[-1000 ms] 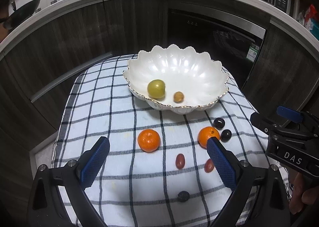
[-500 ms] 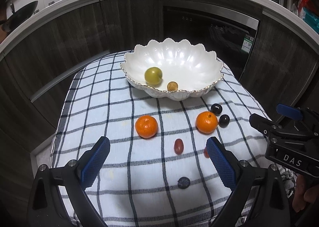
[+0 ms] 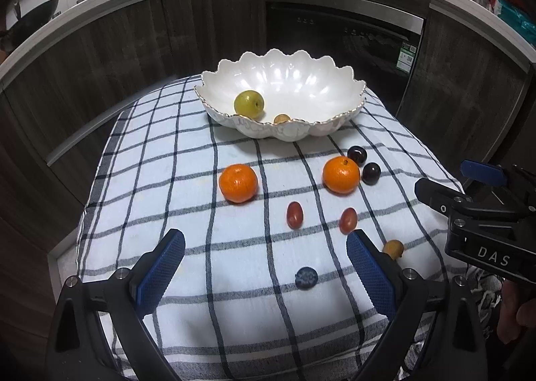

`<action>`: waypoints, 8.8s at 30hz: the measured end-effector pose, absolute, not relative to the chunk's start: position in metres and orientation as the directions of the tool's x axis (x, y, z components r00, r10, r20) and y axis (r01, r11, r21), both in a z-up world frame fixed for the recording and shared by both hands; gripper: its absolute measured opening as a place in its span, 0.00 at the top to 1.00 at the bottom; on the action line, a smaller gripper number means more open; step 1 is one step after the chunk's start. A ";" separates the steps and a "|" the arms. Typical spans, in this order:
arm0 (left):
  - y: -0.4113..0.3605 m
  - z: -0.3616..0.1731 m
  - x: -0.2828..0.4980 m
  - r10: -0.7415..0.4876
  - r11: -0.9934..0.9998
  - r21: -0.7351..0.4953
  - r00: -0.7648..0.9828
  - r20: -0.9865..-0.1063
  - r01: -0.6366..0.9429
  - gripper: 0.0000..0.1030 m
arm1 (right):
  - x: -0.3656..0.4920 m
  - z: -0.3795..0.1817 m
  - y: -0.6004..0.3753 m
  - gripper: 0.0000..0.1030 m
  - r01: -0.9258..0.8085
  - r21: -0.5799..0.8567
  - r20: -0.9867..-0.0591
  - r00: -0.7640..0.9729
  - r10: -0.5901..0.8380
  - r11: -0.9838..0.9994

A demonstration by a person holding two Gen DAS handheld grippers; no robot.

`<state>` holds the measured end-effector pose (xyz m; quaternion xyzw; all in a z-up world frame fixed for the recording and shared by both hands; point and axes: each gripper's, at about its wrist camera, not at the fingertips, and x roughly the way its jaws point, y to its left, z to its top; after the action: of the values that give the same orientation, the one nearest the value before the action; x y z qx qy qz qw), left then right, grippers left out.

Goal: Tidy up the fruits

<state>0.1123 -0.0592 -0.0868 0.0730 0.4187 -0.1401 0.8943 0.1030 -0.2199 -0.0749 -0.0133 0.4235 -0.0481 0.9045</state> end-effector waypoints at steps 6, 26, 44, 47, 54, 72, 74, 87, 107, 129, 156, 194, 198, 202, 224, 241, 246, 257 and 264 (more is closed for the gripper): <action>-0.059 -0.095 0.108 -0.201 0.946 0.007 0.608 -0.768 0.323 0.05 | 0.097 -0.081 -0.217 0.23 0.068 -0.073 -0.767 0.633 -0.100 0.995; -0.067 -0.126 0.101 -0.186 0.928 0.057 0.591 -0.785 0.367 0.12 | 0.088 -0.111 -0.212 0.23 0.025 -0.077 -0.794 0.603 -0.076 0.997; -0.077 -0.145 0.101 -0.199 0.904 0.081 0.582 -0.789 0.419 0.27 | 0.088 -0.123 -0.199 0.42 -0.055 -0.066 -0.801 0.598 -0.020 0.996; -0.080 -0.151 0.100 -0.203 0.898 0.078 0.566 -0.799 0.433 0.32 | 0.090 -0.128 -0.200 0.46 -0.057 -0.055 -0.813 0.582 -0.011 0.997; -0.086 -0.157 0.100 -0.218 0.886 0.069 0.545 -0.810 0.458 0.43 | 0.091 -0.135 -0.200 0.49 -0.062 -0.043 -0.827 0.562 -0.001 0.997; -0.092 -0.161 0.098 -0.273 0.861 0.036 0.522 -0.808 0.507 0.72 | 0.096 -0.149 -0.200 0.69 -0.083 -0.013 -0.861 0.508 0.031 0.996; -0.092 -0.161 0.098 -0.273 0.863 0.033 0.522 -0.808 0.504 0.75 | 0.096 -0.150 -0.199 0.74 -0.093 -0.009 -0.863 0.503 0.039 0.996; -0.090 -0.160 0.099 -0.261 0.871 0.038 0.525 -0.810 0.491 0.79 | 0.094 -0.145 -0.197 0.76 -0.106 -0.007 -0.854 0.518 0.049 0.994; -0.079 -0.139 0.107 -0.216 0.903 0.053 0.557 -0.802 0.426 0.79 | 0.100 -0.132 -0.199 0.76 -0.092 0.009 -0.843 0.535 0.057 0.996; -0.074 -0.110 0.134 -0.210 0.926 0.032 0.582 -0.786 0.376 0.79 | 0.122 -0.102 -0.205 0.76 -0.080 0.001 -0.815 0.577 0.047 0.997; -0.087 -0.060 0.198 -0.229 0.933 0.019 0.634 -0.738 0.360 0.79 | 0.181 -0.052 -0.232 0.76 -0.022 -0.010 -0.743 0.669 0.007 1.000; -0.102 -0.048 0.316 -0.236 0.934 0.014 0.647 -0.725 0.356 0.79 | 0.281 -0.042 -0.263 0.76 0.032 -0.036 -0.723 0.689 -0.048 0.999; -0.104 -0.047 0.332 -0.236 0.932 0.023 0.655 -0.718 0.361 0.79 | 0.293 -0.047 -0.267 0.76 0.041 -0.029 -0.732 0.679 -0.049 0.999; -0.106 -0.048 0.347 -0.235 0.932 0.024 0.655 -0.718 0.361 0.79 | 0.305 -0.053 -0.270 0.76 0.048 -0.014 -0.744 0.667 -0.043 0.999; -0.106 -0.063 0.376 -0.201 0.942 0.039 0.654 -0.729 0.333 0.53 | 0.341 -0.065 -0.272 0.74 0.051 -0.001 -0.773 0.633 -0.033 0.999; -0.094 -0.040 0.361 -0.178 0.957 0.038 0.682 -0.709 0.289 0.26 | 0.330 -0.043 -0.272 0.41 0.088 -0.008 -0.738 0.671 -0.065 0.996; -0.089 -0.032 0.353 -0.174 0.959 0.039 0.691 -0.702 0.280 0.25 | 0.325 -0.037 -0.269 0.41 0.086 -0.001 -0.732 0.679 -0.059 0.996; -0.080 -0.018 0.335 -0.166 0.964 0.037 0.704 -0.691 0.265 0.17 | 0.309 -0.025 -0.263 0.41 0.088 0.003 -0.718 0.693 -0.059 0.996; -0.078 -0.013 0.322 -0.165 0.965 0.039 0.710 -0.685 0.261 0.17 | 0.296 -0.019 -0.262 0.32 0.093 0.005 -0.708 0.704 -0.063 0.996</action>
<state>0.3223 -0.0780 -0.0130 0.0663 0.3629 -0.1154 0.9223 0.2957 -0.2617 -0.0191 0.0200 0.3827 -0.0422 0.9227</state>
